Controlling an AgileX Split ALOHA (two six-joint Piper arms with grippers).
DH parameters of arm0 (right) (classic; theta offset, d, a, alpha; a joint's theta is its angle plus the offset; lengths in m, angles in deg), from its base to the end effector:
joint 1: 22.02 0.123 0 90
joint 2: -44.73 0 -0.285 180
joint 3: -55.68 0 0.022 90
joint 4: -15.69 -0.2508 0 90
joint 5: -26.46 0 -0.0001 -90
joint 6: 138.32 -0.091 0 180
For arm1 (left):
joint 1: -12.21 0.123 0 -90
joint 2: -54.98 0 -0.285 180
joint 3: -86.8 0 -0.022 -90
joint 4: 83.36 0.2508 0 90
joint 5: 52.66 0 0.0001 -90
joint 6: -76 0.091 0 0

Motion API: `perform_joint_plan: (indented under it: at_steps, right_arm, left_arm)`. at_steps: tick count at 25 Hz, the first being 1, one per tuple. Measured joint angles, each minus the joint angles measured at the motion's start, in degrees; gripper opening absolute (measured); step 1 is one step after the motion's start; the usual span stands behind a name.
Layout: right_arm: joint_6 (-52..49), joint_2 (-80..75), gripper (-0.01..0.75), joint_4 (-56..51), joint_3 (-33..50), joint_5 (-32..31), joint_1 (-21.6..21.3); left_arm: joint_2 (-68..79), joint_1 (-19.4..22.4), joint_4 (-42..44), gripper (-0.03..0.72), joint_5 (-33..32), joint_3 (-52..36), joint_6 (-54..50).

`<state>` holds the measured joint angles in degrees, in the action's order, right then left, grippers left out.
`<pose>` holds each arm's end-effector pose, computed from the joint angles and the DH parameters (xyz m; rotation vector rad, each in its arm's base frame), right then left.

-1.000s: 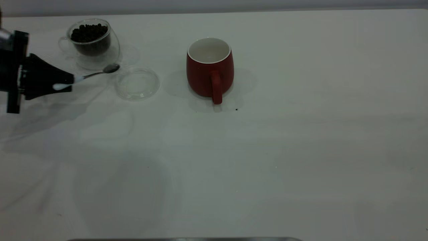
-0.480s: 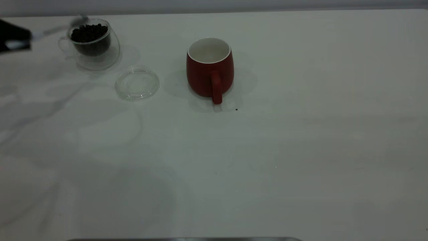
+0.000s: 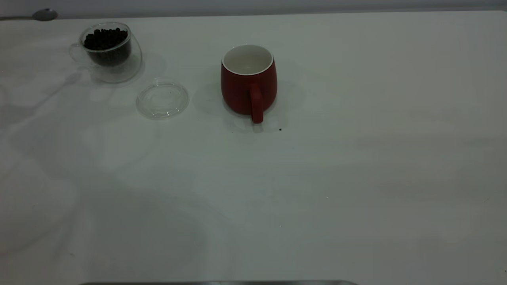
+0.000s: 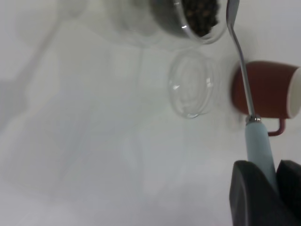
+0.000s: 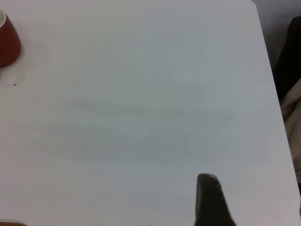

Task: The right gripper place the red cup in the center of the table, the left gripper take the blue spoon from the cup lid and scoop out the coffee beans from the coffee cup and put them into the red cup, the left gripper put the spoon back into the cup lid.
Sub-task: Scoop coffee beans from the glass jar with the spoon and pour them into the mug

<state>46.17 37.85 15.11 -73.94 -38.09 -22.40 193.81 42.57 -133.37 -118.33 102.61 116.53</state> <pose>-0.0066 0.0009 0.2632 -0.0770 2.1248 -0.0380 0.4110 0.1671 0.1273 -0.3485 2.6243 -0.9774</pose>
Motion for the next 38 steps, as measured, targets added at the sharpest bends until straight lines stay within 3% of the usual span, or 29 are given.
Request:
perform_joint_plan:
  at_steps: [7,12,38]
  right_arm:
    - [0.0,0.0,0.479,0.0,0.0,0.0,0.0]
    - [0.0,0.0,0.479,0.0,0.0,0.0,0.0]
    - [0.0,0.0,0.479,0.0,0.0,0.0,0.0]
  left_arm:
    - [6.51,-3.9,2.52,0.125,-1.01,10.39,-2.45]
    - [10.74,-6.9,3.69,0.125,-1.01,13.03,-2.7]
    - [17.71,-8.37,-5.17,0.124,-1.01,13.72,-1.71]
